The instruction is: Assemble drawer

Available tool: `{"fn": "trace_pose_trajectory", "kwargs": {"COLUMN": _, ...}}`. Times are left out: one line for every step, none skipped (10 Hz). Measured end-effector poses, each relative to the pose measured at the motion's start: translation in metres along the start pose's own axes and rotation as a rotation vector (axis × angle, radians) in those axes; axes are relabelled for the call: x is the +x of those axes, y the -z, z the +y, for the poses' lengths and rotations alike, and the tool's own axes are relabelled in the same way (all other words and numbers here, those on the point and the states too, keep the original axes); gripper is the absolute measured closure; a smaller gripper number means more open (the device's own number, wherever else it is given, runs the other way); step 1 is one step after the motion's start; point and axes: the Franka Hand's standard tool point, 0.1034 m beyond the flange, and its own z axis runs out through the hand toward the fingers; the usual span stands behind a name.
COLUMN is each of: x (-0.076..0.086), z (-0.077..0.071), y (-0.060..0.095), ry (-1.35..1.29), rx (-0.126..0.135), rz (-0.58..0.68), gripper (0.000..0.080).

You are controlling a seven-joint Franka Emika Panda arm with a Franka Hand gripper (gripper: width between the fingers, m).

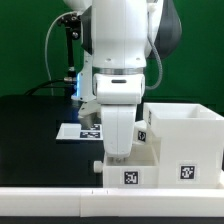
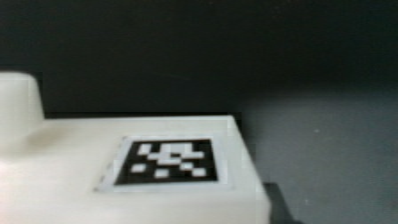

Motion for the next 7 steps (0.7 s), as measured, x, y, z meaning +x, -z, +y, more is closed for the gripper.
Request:
{"fn": "trace_pose_trajectory", "kwargs": {"x": 0.0018, "z": 0.0004, "y": 0.0001, "ry": 0.018, "rx": -0.007, "rz": -0.003, "gripper": 0.0761}}
{"fn": "trace_pose_trajectory", "kwargs": {"x": 0.0018, "z": 0.0005, "y": 0.0002, "ry": 0.029, "rx": -0.009, "rz": -0.007, "gripper": 0.0761}}
{"fn": "trace_pose_trajectory", "kwargs": {"x": 0.0018, "z": 0.0008, "y": 0.0002, "ry": 0.027, "rx": -0.011, "rz": -0.007, "gripper": 0.0761}}
{"fn": "trace_pose_trajectory", "kwargs": {"x": 0.0015, "z": 0.0009, "y": 0.0003, "ry": 0.027, "rx": -0.011, "rz": -0.007, "gripper": 0.0761}}
{"fn": "trace_pose_trajectory", "kwargs": {"x": 0.0013, "z": 0.001, "y": 0.0003, "ry": 0.026, "rx": -0.011, "rz": -0.007, "gripper": 0.0761}}
{"fn": "trace_pose_trajectory", "kwargs": {"x": 0.0013, "z": 0.001, "y": 0.0003, "ry": 0.026, "rx": -0.011, "rz": -0.007, "gripper": 0.0761}}
{"fn": "trace_pose_trajectory", "kwargs": {"x": 0.0013, "z": 0.001, "y": 0.0003, "ry": 0.026, "rx": -0.011, "rz": -0.007, "gripper": 0.0761}}
